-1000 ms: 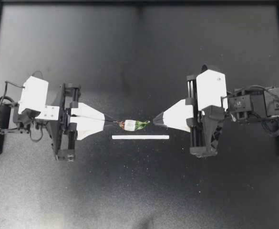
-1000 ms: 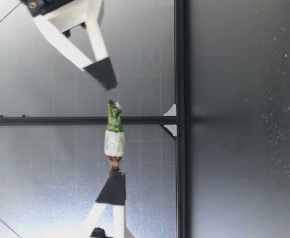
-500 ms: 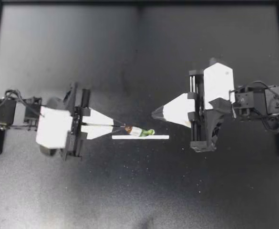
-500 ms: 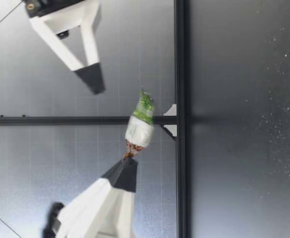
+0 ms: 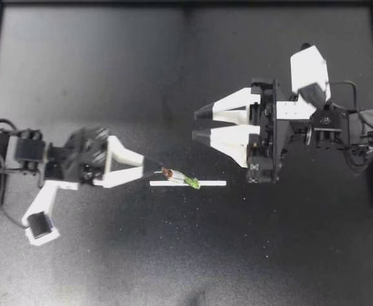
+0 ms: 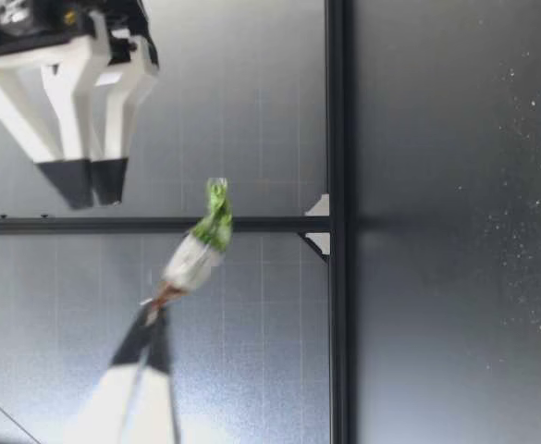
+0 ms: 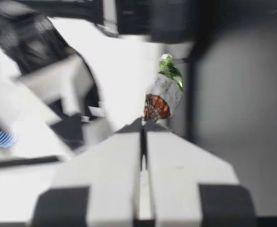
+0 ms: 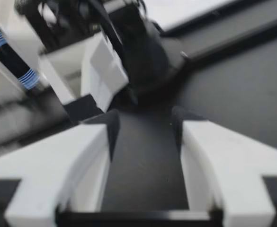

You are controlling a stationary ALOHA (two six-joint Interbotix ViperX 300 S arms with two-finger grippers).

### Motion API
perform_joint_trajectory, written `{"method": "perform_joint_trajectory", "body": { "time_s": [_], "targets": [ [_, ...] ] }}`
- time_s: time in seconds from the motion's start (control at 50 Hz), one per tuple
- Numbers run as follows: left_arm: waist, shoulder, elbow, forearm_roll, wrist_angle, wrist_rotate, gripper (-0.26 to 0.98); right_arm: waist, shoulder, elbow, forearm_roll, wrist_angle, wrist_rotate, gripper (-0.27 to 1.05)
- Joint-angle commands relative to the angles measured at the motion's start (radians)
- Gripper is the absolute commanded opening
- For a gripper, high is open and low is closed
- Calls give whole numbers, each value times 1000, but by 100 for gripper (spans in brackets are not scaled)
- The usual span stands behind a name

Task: Pick up the candy and unwrap it.

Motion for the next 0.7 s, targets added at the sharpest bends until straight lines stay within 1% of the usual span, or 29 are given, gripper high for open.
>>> {"method": "perform_joint_trajectory", "body": {
  "time_s": [0.0,0.04,0.1,0.18,0.28,0.44,0.68],
  "targets": [
    [-2,-21,3,-43,-161,29,-20,-9,6,-11,-28,-72,86,51],
    [-2,-21,2,-74,-215,35,-20,-9,15,-11,-52,-101,141,51],
    [-2,-17,-8,-100,-295,44,-20,-9,31,-11,-95,-140,229,51],
    [-2,-6,-17,-98,-354,51,-20,-18,54,-15,-155,-204,342,51],
    [-2,15,-17,-97,-365,75,-20,-37,78,-26,-210,-290,423,51],
    [-2,57,-5,-97,-365,118,-19,-43,87,-41,-239,-334,431,51],
    [-2,66,-5,-101,-365,118,-19,-44,95,-57,-279,-334,436,51]
  ]
}}
